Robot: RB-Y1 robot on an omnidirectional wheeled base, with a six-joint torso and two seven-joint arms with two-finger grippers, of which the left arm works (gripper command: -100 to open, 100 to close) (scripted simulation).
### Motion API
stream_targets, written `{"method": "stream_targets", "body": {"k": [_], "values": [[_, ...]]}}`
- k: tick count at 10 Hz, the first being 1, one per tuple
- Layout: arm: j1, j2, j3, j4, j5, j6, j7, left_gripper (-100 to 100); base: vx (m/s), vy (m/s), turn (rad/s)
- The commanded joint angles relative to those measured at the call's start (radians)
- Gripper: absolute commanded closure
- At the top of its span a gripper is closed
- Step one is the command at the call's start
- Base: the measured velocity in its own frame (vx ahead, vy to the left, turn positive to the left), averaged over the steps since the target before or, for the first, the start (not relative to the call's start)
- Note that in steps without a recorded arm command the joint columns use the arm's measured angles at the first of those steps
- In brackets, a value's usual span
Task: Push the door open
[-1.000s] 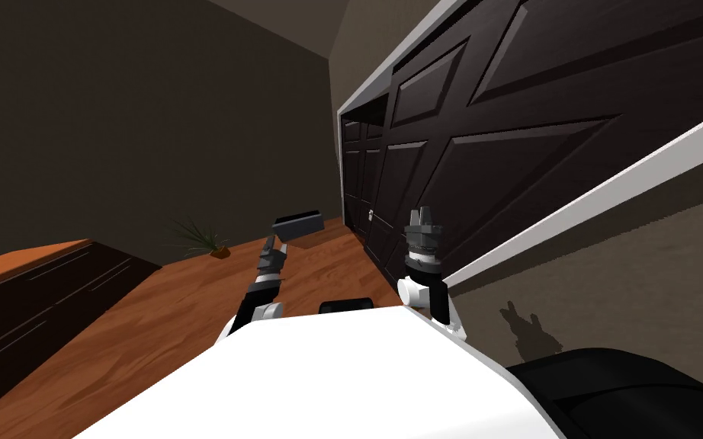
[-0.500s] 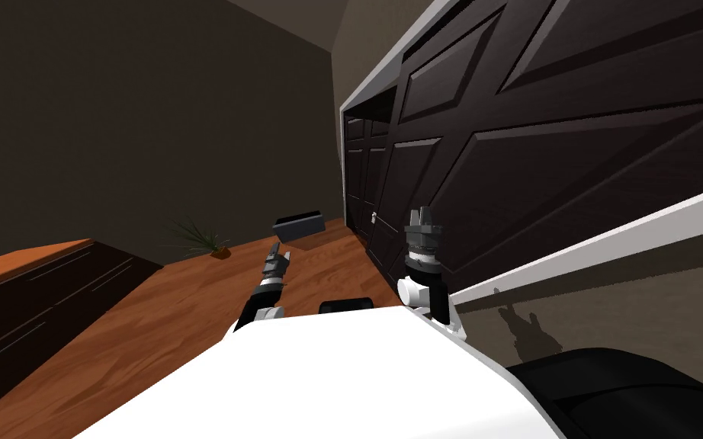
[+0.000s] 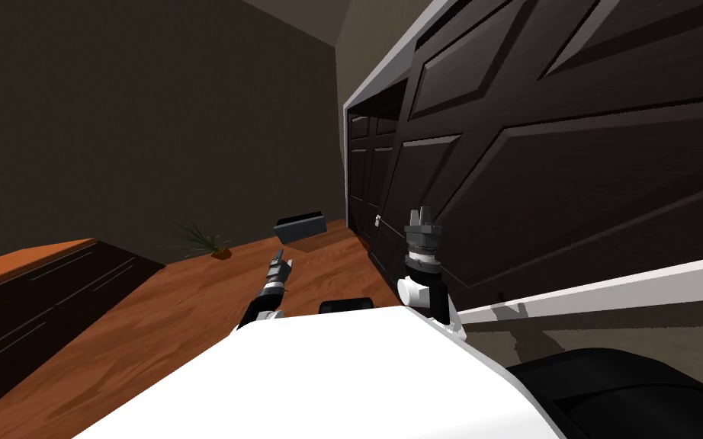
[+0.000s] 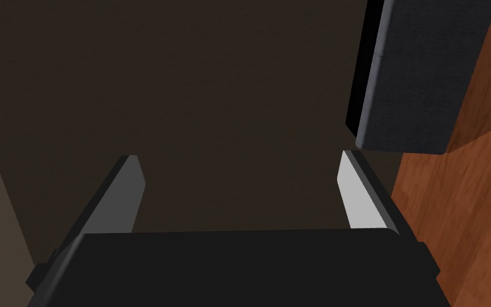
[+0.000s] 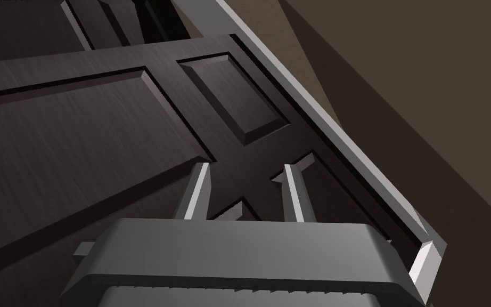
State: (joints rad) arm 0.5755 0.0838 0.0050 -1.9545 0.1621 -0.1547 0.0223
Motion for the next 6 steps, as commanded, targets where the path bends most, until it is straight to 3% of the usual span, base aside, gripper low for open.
{"method": "stream_targets", "body": {"k": [1,2,3,6], "values": [[-0.001,0.0,0.0,0.02,0.016,0.029,-0.003,-100,0.093,0.005,0.038],[0.001,0.001,-0.001,0.031,0.026,0.045,-0.004,-100,0.092,0.011,0.039],[0.005,0.003,-0.002,0.054,0.046,0.076,-0.007,-100,0.142,0.01,0.074],[0.012,0.007,-0.004,0.088,0.077,0.123,-0.01,-100,0.127,-0.004,0.038]]}}
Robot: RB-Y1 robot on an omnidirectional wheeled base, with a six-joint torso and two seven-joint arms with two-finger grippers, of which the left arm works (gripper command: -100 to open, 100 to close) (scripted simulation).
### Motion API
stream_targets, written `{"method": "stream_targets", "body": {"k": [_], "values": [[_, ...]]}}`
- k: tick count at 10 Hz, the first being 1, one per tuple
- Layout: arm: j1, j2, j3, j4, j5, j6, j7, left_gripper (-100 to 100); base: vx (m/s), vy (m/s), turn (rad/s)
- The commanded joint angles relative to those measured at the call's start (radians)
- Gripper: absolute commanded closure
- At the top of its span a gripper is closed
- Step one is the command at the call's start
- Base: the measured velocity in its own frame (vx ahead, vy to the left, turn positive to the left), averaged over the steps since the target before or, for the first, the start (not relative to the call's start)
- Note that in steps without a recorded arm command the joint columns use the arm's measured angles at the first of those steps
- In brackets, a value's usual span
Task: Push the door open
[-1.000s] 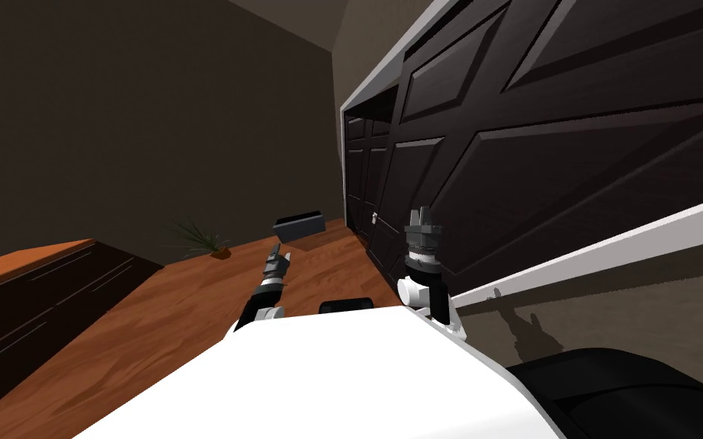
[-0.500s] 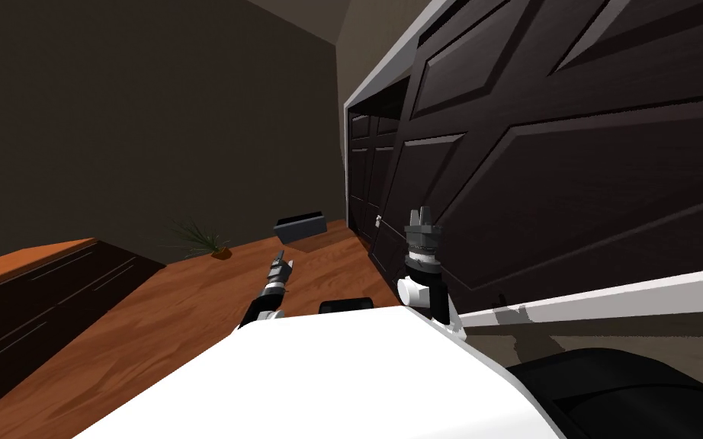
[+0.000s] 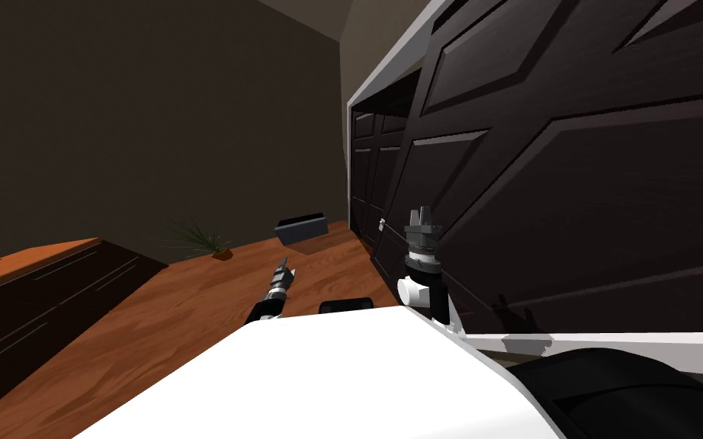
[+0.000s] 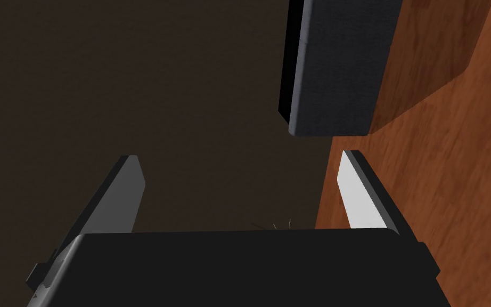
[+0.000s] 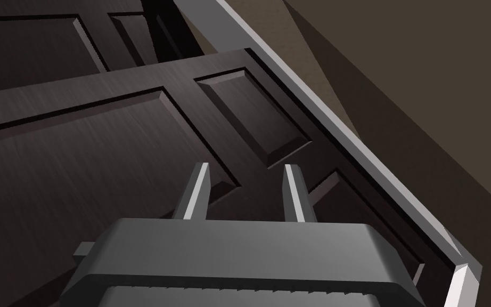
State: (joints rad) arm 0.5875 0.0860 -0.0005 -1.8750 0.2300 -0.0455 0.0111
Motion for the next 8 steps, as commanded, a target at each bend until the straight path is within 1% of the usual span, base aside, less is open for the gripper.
{"method": "stream_targets", "body": {"k": [1,5,6,8], "values": [[0.002,0.005,0.001,0.021,0.02,0.03,0.0,-100,0.104,-0.001,0.047],[0.012,0.009,-0.002,0.07,0.064,0.099,-0.005,-100,0.096,0.005,0.043],[0.017,0.011,-0.003,0.095,0.087,0.133,-0.007,-100,0.118,-0.009,0.073],[0.022,0.012,-0.004,0.119,0.109,0.167,-0.009,-100,0.139,-0.011,0.048]]}}
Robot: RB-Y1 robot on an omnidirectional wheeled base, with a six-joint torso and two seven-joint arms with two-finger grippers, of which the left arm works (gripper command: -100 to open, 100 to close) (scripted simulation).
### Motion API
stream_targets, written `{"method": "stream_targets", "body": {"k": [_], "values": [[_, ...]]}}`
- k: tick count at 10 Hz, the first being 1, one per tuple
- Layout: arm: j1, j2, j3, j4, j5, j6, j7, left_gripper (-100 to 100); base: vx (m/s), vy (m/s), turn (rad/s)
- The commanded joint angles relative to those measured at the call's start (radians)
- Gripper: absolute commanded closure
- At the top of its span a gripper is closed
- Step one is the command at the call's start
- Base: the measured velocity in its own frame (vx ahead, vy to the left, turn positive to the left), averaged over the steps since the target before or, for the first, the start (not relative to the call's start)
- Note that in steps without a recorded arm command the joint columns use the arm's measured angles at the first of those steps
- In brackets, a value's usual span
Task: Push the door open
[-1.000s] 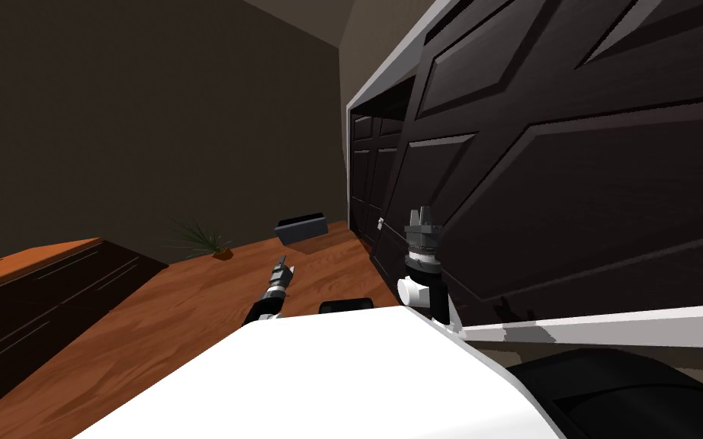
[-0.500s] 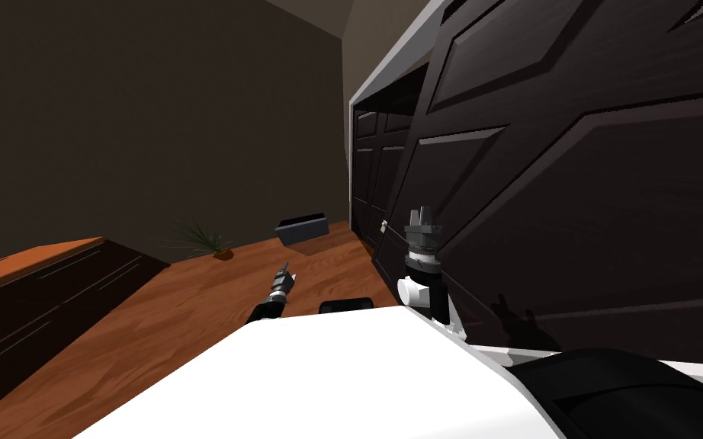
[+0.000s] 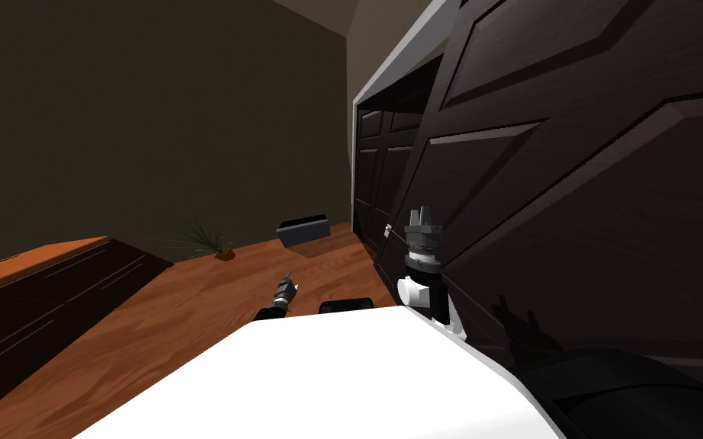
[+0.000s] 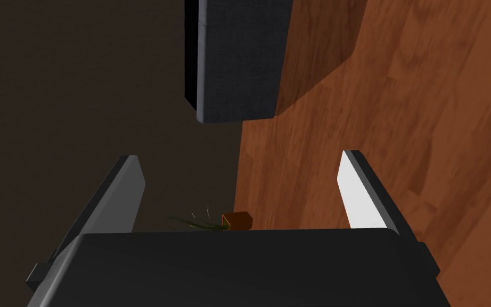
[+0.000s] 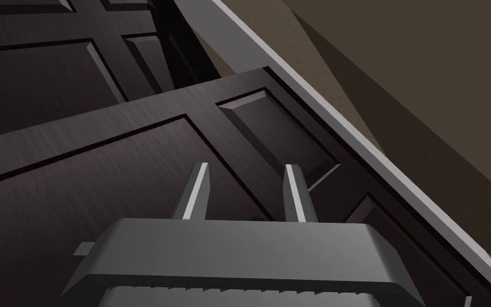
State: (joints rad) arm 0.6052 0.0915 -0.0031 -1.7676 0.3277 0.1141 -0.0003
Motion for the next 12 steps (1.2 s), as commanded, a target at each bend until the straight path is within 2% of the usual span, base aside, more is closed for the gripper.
{"method": "stream_targets", "body": {"k": [1,4,5,12], "values": [[0.009,0.008,-0.003,0.038,0.034,0.042,0.0,-100,0.154,0.0,0.069],[0.017,0.01,-0.005,0.077,0.069,0.097,-0.004,-100,0.122,0.003,0.051],[0.022,0.011,-0.007,0.103,0.093,0.133,-0.007,-100,0.141,0.012,0.09],[0.04,0.013,-0.012,0.196,0.177,0.261,-0.016,-100,0.106,-0.009,0.046]]}}
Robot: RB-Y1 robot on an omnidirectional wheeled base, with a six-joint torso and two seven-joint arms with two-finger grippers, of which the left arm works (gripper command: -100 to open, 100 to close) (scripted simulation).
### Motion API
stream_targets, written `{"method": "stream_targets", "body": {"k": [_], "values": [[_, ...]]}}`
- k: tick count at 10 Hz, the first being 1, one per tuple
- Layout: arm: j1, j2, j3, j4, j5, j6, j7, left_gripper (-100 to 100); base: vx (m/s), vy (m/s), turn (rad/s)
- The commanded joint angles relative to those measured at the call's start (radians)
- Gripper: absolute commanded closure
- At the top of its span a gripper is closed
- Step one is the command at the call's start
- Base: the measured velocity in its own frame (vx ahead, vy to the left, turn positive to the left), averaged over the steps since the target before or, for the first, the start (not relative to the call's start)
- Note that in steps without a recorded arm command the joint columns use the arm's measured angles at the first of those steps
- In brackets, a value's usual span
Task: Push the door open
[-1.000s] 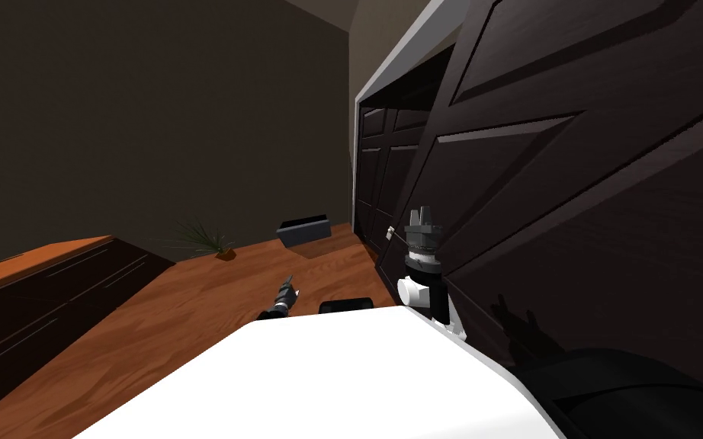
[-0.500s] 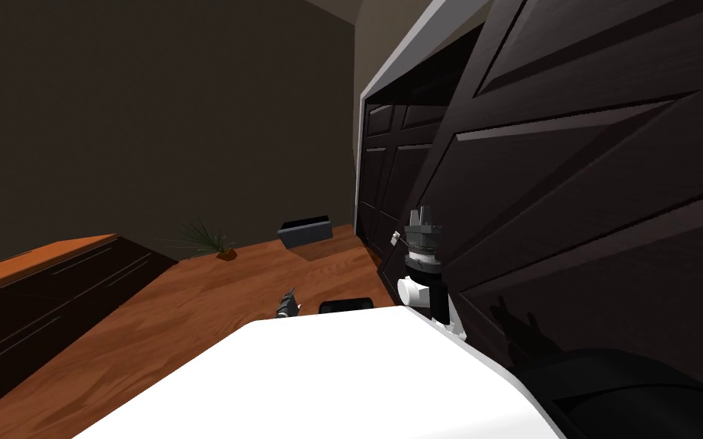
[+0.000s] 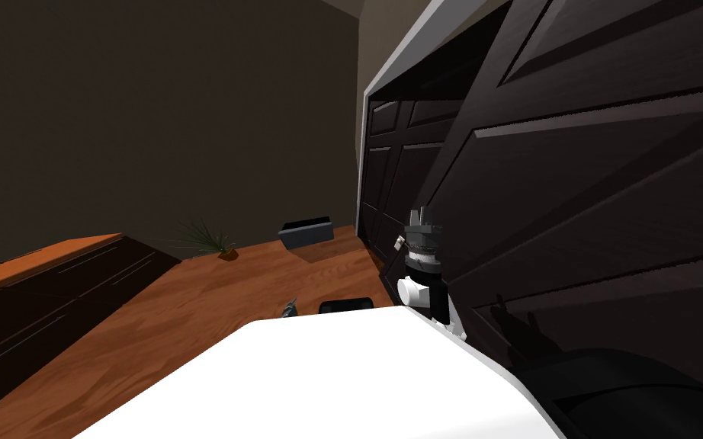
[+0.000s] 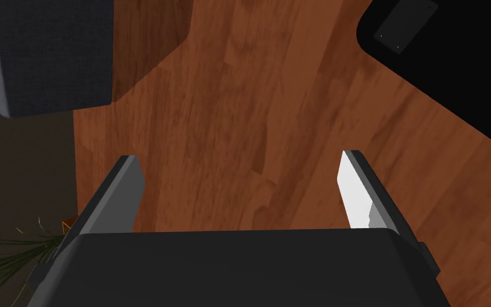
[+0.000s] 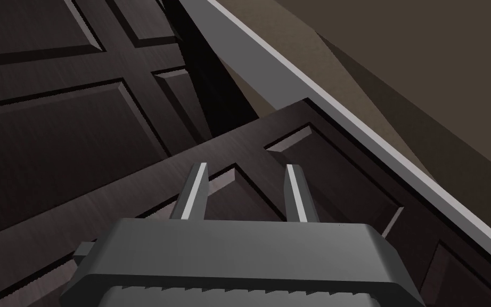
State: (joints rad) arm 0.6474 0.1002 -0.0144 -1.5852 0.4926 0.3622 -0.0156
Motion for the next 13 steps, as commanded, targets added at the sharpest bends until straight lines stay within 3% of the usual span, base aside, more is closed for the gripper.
{"method": "stream_targets", "body": {"k": [1,13], "values": [[0.0,0.005,-0.001,0.027,0.024,0.032,-0.002,-100,0.103,-0.02,0.051],[0.032,0.004,-0.01,0.19,0.17,0.256,-0.017,-100,0.1,-0.013,0.046]]}}
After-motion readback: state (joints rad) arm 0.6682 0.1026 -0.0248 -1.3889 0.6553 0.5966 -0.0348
